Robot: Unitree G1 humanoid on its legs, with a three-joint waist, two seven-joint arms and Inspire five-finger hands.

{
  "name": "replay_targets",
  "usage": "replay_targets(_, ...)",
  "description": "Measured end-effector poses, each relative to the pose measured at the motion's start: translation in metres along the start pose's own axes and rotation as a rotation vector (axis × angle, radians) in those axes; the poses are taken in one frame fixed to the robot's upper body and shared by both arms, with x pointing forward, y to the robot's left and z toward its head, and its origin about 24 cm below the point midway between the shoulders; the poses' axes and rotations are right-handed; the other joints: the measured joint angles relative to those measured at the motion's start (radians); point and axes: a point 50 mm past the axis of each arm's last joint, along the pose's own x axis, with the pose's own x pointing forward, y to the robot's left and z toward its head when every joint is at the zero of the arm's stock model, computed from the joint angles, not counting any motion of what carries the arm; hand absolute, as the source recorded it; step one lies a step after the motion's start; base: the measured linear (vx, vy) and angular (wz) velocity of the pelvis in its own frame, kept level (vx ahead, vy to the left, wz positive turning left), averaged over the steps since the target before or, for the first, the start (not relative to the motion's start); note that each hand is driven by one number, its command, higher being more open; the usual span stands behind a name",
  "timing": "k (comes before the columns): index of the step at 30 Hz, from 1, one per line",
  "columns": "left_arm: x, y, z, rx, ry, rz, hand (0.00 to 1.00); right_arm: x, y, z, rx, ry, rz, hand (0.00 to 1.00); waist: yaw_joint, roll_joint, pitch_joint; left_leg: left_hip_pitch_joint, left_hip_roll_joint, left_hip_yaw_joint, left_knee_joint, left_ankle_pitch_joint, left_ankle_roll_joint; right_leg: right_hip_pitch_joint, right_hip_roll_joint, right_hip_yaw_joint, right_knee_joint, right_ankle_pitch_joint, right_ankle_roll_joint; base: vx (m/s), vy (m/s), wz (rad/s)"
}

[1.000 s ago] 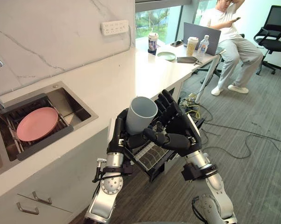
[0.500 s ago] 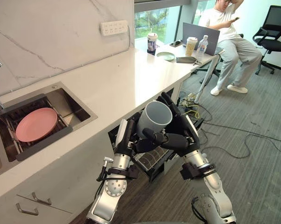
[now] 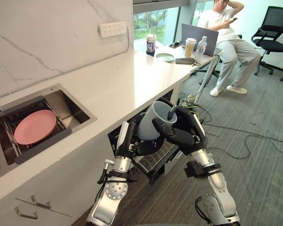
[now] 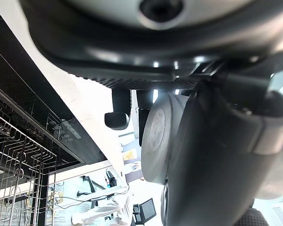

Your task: Walk over to the sink, pick up the cup, carry it to the dishwasher, place the cup inside the dishwasher, then close the dishwasher door

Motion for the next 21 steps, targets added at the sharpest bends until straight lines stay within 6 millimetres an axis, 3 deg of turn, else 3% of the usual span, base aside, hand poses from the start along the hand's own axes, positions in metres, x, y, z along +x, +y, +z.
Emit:
replay_targets(7,0.000,0.001,-0.001,-0.005,0.012,0.015,0.00,0.001,0.003,-0.002,0.008,0.005,-0.012,0.00,0.000,0.000,0.000,0.006,-0.001,0.000,-0.011,0.007,0.000,0.001,0.001,-0.001,0.000,0.000,0.001,0.00,0.000,0.00)
replay_targets(8,0.000,0.001,-0.001,-0.007,0.014,0.017,1.00,0.001,0.003,-0.002,0.006,0.004,-0.014,0.00,0.000,0.000,0.000,0.007,-0.001,0.000,-0.013,0.009,-0.001,0.001,0.001,-0.001,0.000,0.000,0.001,0.00,0.000,0.00)
replay_targets(21,0.002,0.010,-0.003,-0.074,0.044,0.100,1.00,0.001,0.004,-0.009,0.031,0.019,-0.076,0.00,0.000,-0.001,0.000,0.018,-0.002,-0.006,-0.029,0.018,-0.001,0.010,0.002,-0.007,-0.002,0.000,0.001,0.00,0.000,0.00)
